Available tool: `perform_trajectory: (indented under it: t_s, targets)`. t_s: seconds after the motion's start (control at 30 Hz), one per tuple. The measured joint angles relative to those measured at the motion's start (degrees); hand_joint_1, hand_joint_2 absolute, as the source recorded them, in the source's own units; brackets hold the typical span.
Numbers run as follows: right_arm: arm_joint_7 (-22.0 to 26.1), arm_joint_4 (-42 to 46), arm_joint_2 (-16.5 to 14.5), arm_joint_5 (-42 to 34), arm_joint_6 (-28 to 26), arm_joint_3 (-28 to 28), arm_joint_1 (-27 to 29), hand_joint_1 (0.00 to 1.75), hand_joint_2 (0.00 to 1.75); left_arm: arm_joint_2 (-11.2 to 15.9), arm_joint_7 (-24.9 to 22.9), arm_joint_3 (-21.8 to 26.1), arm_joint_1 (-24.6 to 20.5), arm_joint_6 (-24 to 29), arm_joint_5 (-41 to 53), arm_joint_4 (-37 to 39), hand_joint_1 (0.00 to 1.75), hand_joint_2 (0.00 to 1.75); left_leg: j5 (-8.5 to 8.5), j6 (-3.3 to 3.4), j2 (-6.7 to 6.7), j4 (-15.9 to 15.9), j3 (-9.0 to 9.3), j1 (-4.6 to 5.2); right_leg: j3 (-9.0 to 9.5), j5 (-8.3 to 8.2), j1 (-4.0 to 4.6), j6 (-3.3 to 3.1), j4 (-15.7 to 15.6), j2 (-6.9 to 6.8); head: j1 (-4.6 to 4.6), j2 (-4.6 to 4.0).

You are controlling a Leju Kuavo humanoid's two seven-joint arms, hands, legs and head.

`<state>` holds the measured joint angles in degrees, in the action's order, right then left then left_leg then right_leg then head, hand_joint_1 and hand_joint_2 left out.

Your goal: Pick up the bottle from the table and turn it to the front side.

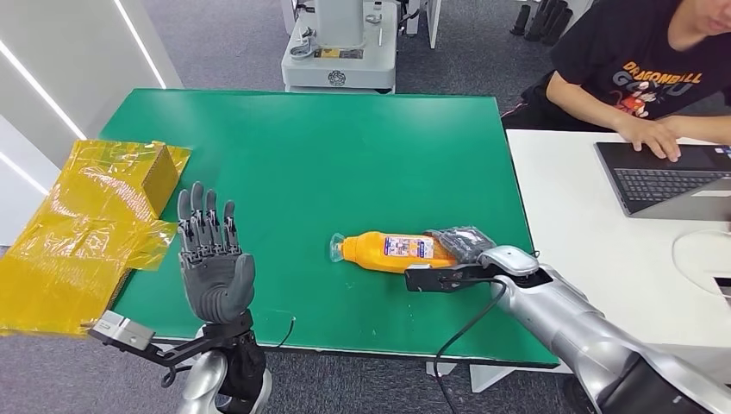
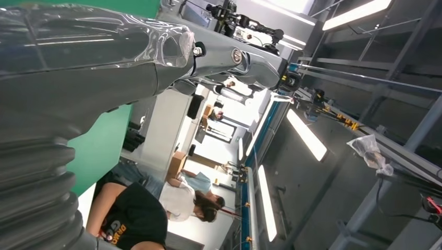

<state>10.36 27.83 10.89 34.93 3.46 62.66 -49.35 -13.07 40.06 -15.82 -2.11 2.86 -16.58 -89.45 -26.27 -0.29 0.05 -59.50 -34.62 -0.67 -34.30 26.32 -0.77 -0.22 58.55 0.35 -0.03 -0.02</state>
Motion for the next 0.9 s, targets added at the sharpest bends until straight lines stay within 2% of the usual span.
perform_trajectory:
  t_s: [0.33, 0.4, 0.47, 0.53, 0.73, 0.8, 0.9]
  targets:
    - [2.25, 0.51, 0.08, 0.63, -8.46, -1.17, 2.03, 1.75, 1.75, -0.05, 0.0, 0.17, 0.84, -1.16, 1.16, 0.06, 0.0, 1.75, -0.01, 0.0, -0.01, 0.0, -0.02, 0.0, 0.0, 0.0, 0.0, 0.0, 0.0, -0.01, -0.01, 0.0]
    - [2.89, 0.99, 0.01, 0.49, -12.68, -1.84, 2.91, 1.75, 1.75, -0.11, 0.0, 0.37, 1.0, -1.18, 1.38, 0.05, 0.0, 1.75, -0.01, 0.01, -0.05, 0.01, -0.07, 0.0, -0.01, 0.0, 0.01, 0.0, 0.01, -0.06, 0.0, 0.0]
    - [4.28, 1.99, -0.38, -0.34, -21.22, -3.62, 4.54, 1.75, 1.75, -0.24, 0.0, 0.67, 1.2, -1.14, 1.68, 0.04, 0.0, 1.75, 0.0, 0.01, -0.1, 0.02, -0.16, 0.0, -0.06, 0.0, 0.01, 0.0, 0.03, -0.13, 0.0, 0.0]
    - [5.81, 3.46, -1.13, -1.68, -29.28, -6.36, 5.88, 1.75, 1.75, -0.33, 0.0, 0.9, 1.34, -1.04, 1.82, 0.04, 0.0, 1.75, 0.0, 0.0, -0.11, 0.02, -0.2, 0.0, -0.11, 0.0, 0.01, 0.0, 0.04, -0.12, -0.01, 0.0]
    - [10.19, 8.65, -2.87, -1.77, -40.99, -14.37, 8.98, 1.75, 1.75, -0.05, -0.01, 0.42, 0.74, -0.55, 1.11, 1.4, 0.0, 1.75, 0.0, 0.0, -0.28, 0.02, -0.28, -0.01, -0.18, 0.06, 0.01, 0.0, 0.02, -0.29, -0.01, 0.0]
    - [13.45, 11.73, -3.93, 0.94, -42.98, -19.37, 11.51, 1.75, 1.75, 0.34, -0.16, -0.87, -0.37, -0.13, 1.66, 3.58, 0.0, 1.75, 0.0, 0.0, -0.31, 0.03, -0.32, -0.01, -0.18, 0.07, 0.01, 0.01, 0.01, -0.32, 0.01, 0.0]
    - [22.15, 17.47, -7.24, 7.03, -43.41, -30.29, 17.27, 1.75, 1.75, 0.93, -0.95, -3.38, -2.32, 0.88, 3.42, 7.5, 0.0, 1.75, -0.03, 0.01, -0.29, 0.04, -0.37, 0.0, -0.23, 0.08, 0.01, 0.01, 0.0, -0.28, -0.01, 0.0]
